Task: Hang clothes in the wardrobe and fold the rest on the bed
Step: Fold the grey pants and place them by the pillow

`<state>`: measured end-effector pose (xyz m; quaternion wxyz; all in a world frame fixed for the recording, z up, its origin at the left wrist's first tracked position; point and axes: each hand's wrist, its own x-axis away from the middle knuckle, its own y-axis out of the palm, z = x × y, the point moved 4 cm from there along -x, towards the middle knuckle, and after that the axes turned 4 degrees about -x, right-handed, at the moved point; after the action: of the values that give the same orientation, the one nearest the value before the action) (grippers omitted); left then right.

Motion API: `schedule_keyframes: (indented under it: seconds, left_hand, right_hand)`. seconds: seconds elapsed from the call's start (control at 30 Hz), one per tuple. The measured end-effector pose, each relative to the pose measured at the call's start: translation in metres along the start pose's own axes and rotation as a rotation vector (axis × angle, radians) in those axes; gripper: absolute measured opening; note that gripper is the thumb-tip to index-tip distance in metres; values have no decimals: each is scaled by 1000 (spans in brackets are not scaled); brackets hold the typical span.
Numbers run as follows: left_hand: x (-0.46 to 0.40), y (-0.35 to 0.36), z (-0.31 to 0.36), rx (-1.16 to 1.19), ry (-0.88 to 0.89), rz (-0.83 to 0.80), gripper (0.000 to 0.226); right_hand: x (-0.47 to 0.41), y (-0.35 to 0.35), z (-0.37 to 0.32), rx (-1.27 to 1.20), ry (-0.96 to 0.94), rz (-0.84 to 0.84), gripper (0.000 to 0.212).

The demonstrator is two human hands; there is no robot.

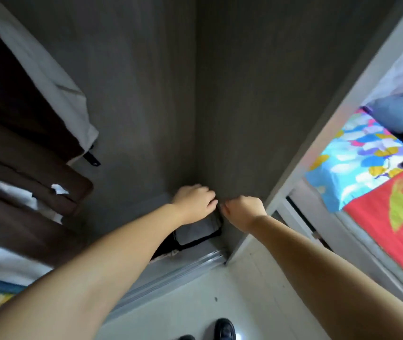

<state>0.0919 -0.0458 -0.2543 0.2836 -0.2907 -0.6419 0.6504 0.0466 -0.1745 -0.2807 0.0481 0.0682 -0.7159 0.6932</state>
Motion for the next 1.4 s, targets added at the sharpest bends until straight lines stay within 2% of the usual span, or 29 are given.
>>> schedule_keyframes:
  seconds: [0.1, 0.23, 0.4, 0.73, 0.9, 1.03, 1.2, 1.4]
  left_hand:
    - [-2, -8, 40, -3, 164, -53, 34]
    - [-23, -21, 109, -12, 370, -72, 37]
    - [-52, -23, 204, -61, 521, -188, 44]
    - [-92, -54, 419, -137, 896, -162, 42]
    - [-95, -58, 529, -115, 954, -190, 42]
    - [-106, -61, 605, -77, 959, -188, 43]
    - [-123, -52, 673, -103, 987, -218, 45]
    - [-161, -39, 739, -101, 1014, -238, 44]
  right_hand:
    - [43, -1, 15, 46, 72, -71, 41]
    - [105, -6, 66, -4, 351, -92, 48]
    - [204, 1, 136, -58, 663, -149, 40]
    - [376, 1, 251, -37, 949, -287, 29]
    - [455, 8, 314, -57, 1014, -334, 26]
    - [521, 6, 368, -63, 1088, -282, 33]
    - [573, 16, 416, -141, 1176, -229, 39]
    - [588, 36, 475, -230, 1206, -222, 39]
